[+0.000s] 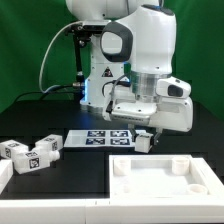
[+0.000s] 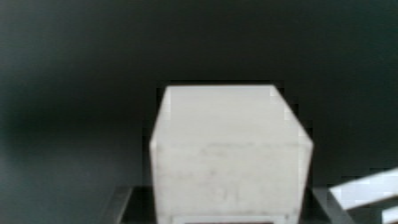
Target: Assemble one leg
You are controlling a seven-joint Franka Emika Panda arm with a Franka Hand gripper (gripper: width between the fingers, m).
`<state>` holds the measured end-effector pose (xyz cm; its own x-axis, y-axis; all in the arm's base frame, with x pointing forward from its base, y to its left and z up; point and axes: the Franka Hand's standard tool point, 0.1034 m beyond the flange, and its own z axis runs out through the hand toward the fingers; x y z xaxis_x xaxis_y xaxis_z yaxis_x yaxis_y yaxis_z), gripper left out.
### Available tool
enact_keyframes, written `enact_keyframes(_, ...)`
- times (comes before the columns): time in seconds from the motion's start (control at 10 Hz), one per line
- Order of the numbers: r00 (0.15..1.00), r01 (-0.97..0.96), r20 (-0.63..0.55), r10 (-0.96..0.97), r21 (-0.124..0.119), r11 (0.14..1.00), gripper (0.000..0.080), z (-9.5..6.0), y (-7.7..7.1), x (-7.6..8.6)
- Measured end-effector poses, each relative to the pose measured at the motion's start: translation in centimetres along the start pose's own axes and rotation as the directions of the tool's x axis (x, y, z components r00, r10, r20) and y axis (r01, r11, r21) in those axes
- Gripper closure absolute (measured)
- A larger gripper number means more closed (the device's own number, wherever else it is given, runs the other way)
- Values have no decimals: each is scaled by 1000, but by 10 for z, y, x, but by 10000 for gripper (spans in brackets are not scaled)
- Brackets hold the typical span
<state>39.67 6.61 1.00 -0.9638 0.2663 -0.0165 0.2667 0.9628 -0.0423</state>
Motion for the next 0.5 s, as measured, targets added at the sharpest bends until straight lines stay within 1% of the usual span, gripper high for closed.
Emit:
enact_keyframes(0.1,1000,11,0,-11,2,1000,515,0,-2,0)
enact_keyframes(0.2,1000,14,1,-14,2,1000,460,0,-2,-1)
enact_keyframes(0.3,1000,8,0,-8,3,1000,460,1,-3,-1)
enact_keyframes(0.4,1000,5,0,-5,3,1000,295,1,-3,-1)
enact_keyframes(0.5,1000,0,2,0,3,1000,178,0,-3,-1)
